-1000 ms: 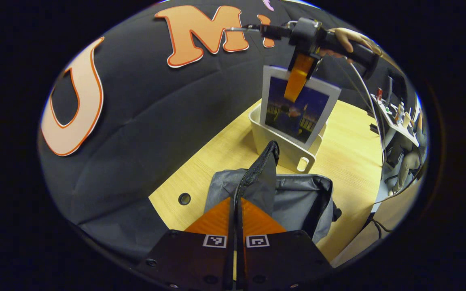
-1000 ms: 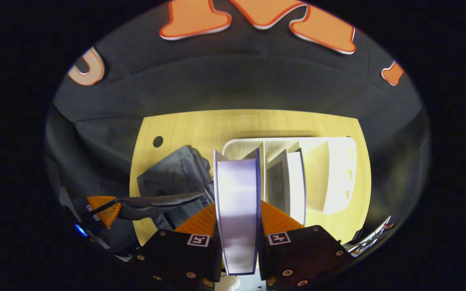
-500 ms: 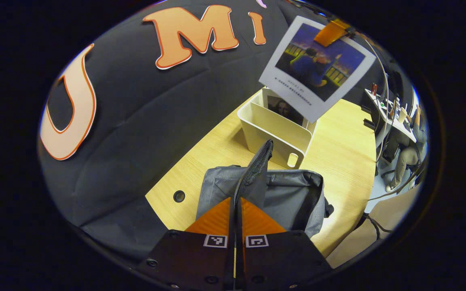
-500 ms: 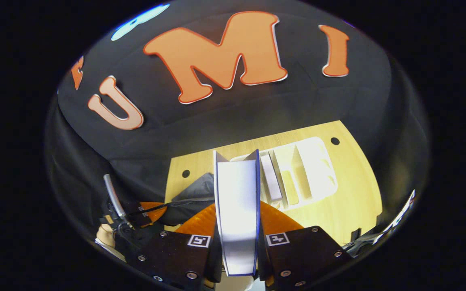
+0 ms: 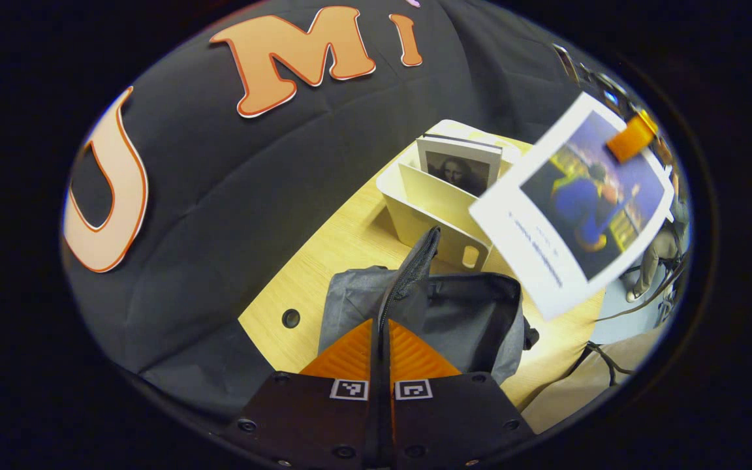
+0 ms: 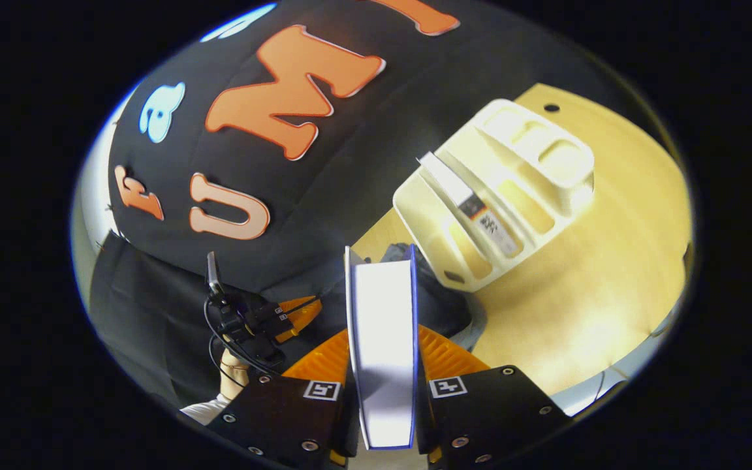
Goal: Open the schoolbag, grab two books from the bookshelf and put them into the schoolbag.
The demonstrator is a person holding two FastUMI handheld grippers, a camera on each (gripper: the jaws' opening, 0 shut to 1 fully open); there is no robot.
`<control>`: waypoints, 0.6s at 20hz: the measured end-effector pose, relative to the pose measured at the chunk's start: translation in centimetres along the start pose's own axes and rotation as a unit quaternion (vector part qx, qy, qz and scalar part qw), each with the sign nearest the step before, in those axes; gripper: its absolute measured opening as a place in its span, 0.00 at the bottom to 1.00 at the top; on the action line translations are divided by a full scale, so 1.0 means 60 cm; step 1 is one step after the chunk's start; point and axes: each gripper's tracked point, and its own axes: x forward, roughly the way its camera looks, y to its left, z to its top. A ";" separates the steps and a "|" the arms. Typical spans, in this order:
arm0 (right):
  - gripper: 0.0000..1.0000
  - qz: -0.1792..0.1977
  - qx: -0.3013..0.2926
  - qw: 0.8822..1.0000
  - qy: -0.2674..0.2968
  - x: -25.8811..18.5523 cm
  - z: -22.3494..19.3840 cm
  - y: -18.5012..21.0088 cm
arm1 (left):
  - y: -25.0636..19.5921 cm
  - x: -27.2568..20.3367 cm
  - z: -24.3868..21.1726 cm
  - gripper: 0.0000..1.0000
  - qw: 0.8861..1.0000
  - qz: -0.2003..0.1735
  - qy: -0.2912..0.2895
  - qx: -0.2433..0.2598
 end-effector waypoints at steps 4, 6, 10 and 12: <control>0.35 0.030 0.103 0.994 0.018 0.105 -0.062 -0.091 | -0.004 -0.011 0.007 0.01 1.000 0.010 0.011 0.012; 0.35 0.046 0.137 0.989 0.022 0.155 -0.081 -0.114 | -0.012 -0.018 0.023 0.01 1.000 0.011 0.009 0.023; 0.35 0.069 0.189 0.979 0.017 0.270 -0.095 -0.116 | -0.029 -0.030 0.042 0.01 0.999 0.013 0.012 0.034; 0.35 0.072 0.210 0.975 0.010 0.322 -0.096 -0.109 | -0.035 -0.038 0.051 0.01 0.999 0.013 0.010 0.044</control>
